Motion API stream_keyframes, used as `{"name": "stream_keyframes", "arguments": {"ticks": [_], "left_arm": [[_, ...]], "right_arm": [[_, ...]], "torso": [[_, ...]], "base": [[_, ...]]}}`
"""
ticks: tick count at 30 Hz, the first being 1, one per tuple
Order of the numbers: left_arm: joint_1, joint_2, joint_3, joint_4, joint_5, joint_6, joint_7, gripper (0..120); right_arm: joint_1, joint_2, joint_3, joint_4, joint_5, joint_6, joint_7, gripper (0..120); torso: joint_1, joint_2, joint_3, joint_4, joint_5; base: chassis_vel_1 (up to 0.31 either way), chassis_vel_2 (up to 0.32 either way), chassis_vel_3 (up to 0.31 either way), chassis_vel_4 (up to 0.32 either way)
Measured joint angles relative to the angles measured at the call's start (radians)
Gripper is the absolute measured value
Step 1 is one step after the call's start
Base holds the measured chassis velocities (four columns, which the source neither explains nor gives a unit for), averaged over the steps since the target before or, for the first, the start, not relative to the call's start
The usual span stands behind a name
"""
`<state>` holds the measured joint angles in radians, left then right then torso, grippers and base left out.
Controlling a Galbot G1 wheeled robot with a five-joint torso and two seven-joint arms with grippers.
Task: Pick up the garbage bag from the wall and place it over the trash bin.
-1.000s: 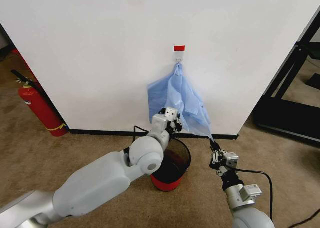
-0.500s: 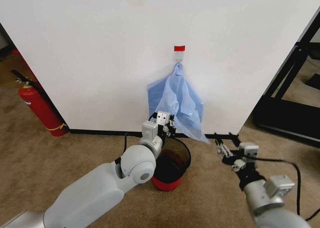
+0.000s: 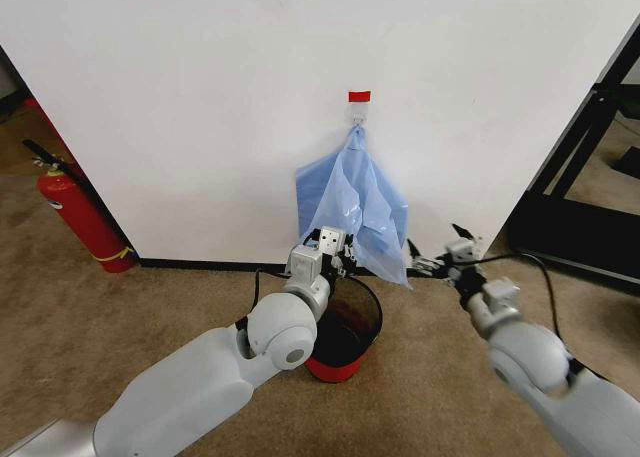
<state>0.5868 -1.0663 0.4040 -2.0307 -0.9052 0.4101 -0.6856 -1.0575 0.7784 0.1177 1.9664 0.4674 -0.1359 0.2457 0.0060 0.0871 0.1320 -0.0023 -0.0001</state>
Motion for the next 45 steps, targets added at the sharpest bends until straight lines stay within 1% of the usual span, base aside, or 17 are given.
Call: {"name": "stream_keyframes", "arguments": {"ticks": [8, 12, 15, 16, 17, 18, 23, 26, 27, 31, 33, 34, 36, 40, 41, 42, 45], "left_arm": [[-0.005, 0.012, 0.012, -0.002, -0.004, 0.001, 0.000, 0], [-0.005, 0.017, 0.013, -0.006, -0.005, 0.001, 0.000, 0], [-0.005, 0.017, 0.013, -0.007, -0.005, 0.001, 0.000, 0], [-0.004, 0.017, 0.014, -0.007, -0.005, 0.002, 0.000, 0], [-0.004, 0.017, 0.014, -0.007, -0.005, 0.002, 0.000, 0], [0.000, 0.015, 0.016, -0.007, -0.005, 0.002, 0.000, 0], [0.011, 0.011, 0.017, -0.007, -0.005, 0.002, 0.000, 0], [0.013, 0.013, 0.019, -0.007, -0.004, 0.002, 0.000, 0], [0.013, 0.013, 0.019, -0.007, -0.004, 0.002, 0.000, 0], [0.014, 0.014, 0.019, -0.007, -0.004, 0.003, 0.000, 0], [0.013, 0.014, 0.019, -0.008, -0.004, 0.003, -0.001, 0], [0.013, 0.014, 0.019, -0.008, -0.004, 0.003, -0.001, 0], [0.013, 0.014, 0.019, -0.010, -0.004, 0.003, -0.001, 0], [0.018, 0.018, 0.020, -0.013, -0.003, 0.003, -0.001, 0], [0.018, 0.020, 0.020, -0.014, -0.003, 0.003, -0.001, 0], [0.018, 0.020, 0.020, -0.014, -0.003, 0.003, -0.001, 0], [0.020, 0.023, 0.019, -0.017, -0.003, 0.003, -0.001, 0]], "right_arm": [[0.079, 0.070, -0.088, -0.101, -0.094, -0.006, 0.000, 100], [0.112, 0.088, -0.111, -0.140, -0.105, -0.006, 0.011, 99], [0.138, 0.092, -0.136, -0.163, -0.108, -0.005, 0.013, 95], [0.155, 0.094, -0.153, -0.175, -0.119, -0.003, 0.015, 90], [0.155, 0.094, -0.153, -0.175, -0.119, -0.003, 0.015, 90], [0.172, 0.099, -0.167, -0.189, -0.155, 0.014, 0.013, 86], [0.194, 0.105, -0.185, -0.206, -0.192, 0.032, 0.011, 82], [0.202, 0.110, -0.188, -0.214, -0.197, 0.031, 0.018, 71], [0.202, 0.110, -0.188, -0.214, -0.197, 0.031, 0.018, 71], [0.204, 0.116, -0.188, -0.213, -0.171, 0.000, 0.040, 52], [0.204, 0.121, -0.184, -0.211, -0.161, -0.006, 0.053, 46], [0.204, 0.121, -0.184, -0.211, -0.161, -0.006, 0.053, 46], [0.204, 0.125, -0.181, -0.210, -0.157, -0.006, 0.065, 36], [0.202, 0.127, -0.179, -0.207, -0.163, 0.006, 0.076, 19], [0.202, 0.126, -0.178, -0.206, -0.165, 0.008, 0.076, 16], [0.202, 0.126, -0.178, -0.206, -0.165, 0.008, 0.076, 16], [0.202, 0.125, -0.177, -0.204, -0.157, 0.006, 0.081, 4]], "torso": [[0.000, 0.000, 0.000, 0.0000, 0.0002], [0.000, 0.000, 0.000, 0.0001, 0.0000], [0.000, 0.000, 0.000, -0.0001, 0.0000], [0.000, 0.000, 0.000, 0.0001, 0.0000], [0.000, 0.000, 0.000, 0.0001, 0.0000], [0.000, 0.000, 0.000, 0.0000, -0.0001], [0.000, 0.000, 0.000, 0.0000, 0.0000], [0.000, 0.000, 0.000, 0.0000, 0.0001], [0.000, 0.000, 0.000, 0.0000, 0.0001], [0.000, 0.000, 0.000, -0.0001, 0.0001], [0.000, 0.000, 0.000, 0.0000, 0.0001], [0.000, 0.000, 0.000, 0.0000, 0.0001], [0.000, 0.000, 0.000, 0.0000, 0.0001], [0.000, 0.000, 0.000, 0.0000, 0.0000], [0.000, 0.000, 0.000, 0.0000, 0.0001], [0.000, 0.000, 0.000, 0.0000, 0.0001], [0.000, 0.000, 0.000, 0.0000, 0.0001]], "base": [[0.000, 0.000, 0.000, 0.000], [0.000, 0.000, 0.000, 0.000], [0.000, 0.000, 0.000, 0.000], [0.000, 0.000, 0.000, 0.000], [0.000, 0.000, 0.000, 0.000], [0.000, 0.000, 0.000, 0.000], [0.000, 0.000, 0.000, 0.000], [0.000, 0.000, 0.000, 0.000], [0.000, 0.000, 0.000, 0.000], [0.000, 0.000, 0.000, 0.000], [0.000, 0.000, 0.000, 0.000], [0.000, 0.000, 0.000, 0.000], [0.000, 0.000, 0.000, 0.000], [0.000, 0.000, 0.000, 0.000], [0.000, 0.000, 0.000, 0.000], [0.000, 0.000, 0.000, 0.000], [0.000, 0.000, 0.000, 0.000]]}}
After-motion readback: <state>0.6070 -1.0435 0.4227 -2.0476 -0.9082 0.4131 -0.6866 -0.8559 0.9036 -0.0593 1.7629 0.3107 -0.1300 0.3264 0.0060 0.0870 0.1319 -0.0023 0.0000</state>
